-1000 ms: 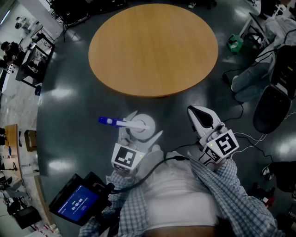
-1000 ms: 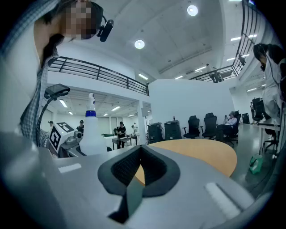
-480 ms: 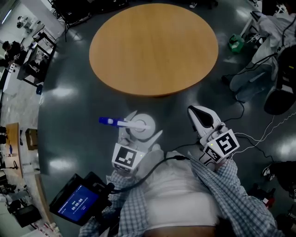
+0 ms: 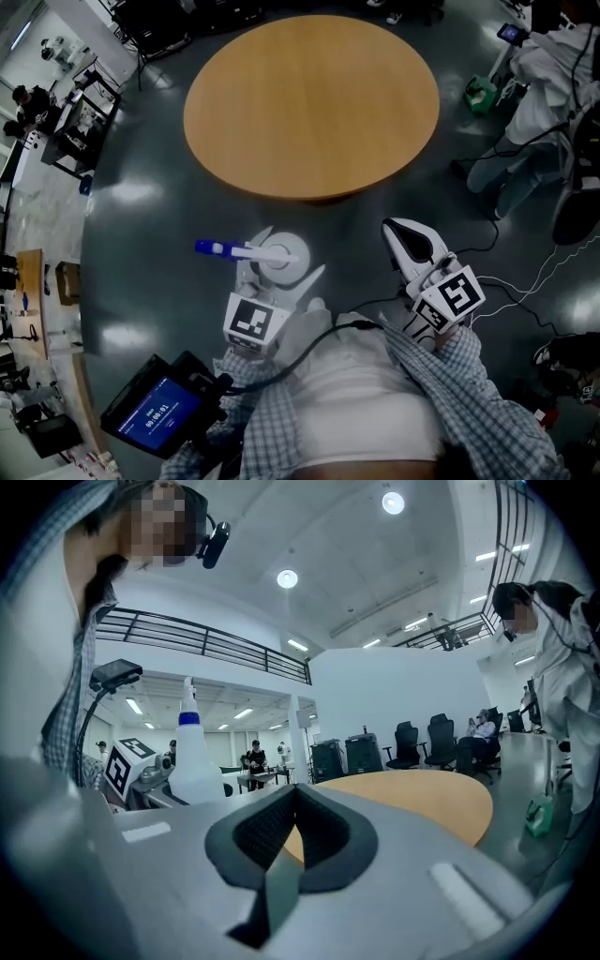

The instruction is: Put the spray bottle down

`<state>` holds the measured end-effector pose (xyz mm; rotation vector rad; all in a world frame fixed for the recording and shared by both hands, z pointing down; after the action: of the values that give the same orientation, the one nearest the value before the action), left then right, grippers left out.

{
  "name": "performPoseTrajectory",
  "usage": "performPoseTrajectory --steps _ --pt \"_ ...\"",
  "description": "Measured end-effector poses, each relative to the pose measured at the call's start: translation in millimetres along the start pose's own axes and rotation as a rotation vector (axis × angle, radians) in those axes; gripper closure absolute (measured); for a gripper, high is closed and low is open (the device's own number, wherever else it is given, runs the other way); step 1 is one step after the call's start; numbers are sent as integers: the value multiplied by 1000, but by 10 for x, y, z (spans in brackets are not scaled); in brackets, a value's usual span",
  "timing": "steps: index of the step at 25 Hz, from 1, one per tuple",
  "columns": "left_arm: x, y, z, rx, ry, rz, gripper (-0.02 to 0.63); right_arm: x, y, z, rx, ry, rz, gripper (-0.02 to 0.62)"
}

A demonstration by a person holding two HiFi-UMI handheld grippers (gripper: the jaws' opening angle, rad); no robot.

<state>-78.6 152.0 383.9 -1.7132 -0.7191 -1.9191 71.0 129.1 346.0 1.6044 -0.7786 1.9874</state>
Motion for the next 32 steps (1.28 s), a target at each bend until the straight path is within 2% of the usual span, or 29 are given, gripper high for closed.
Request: performPoseTrajectory --steps 4,10,15,22,28,32 --pt "97 191 163 -20 14 2 178 36 -206 236 8 -4 19 592" --pt "-94 99 454 -23 35 29 178 -54 -589 169 35 -25 25 592" --pt "-123 183 482 -16 31 24 177 2 -726 266 68 -6 25 592" --pt "-1 506 63 -12 30 37 178 179 -380 579 102 8 10 592" --pt "-82 612 0 -16 22 52 178 -47 -323 586 85 -33 12 592" --pt "31 1052 -606 -9 26 49 178 14 370 975 77 -43 15 592"
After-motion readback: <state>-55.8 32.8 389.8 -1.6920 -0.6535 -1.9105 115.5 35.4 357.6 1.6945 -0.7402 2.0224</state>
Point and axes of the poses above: the fingertips, and each gripper's own axes: y forward along the fingers, z to its right, x out of its underside, the point moved 1 cm from there along -y, backward along the fingers, and after that the axes turned 10 degrees about z, right-handed, at the moved point
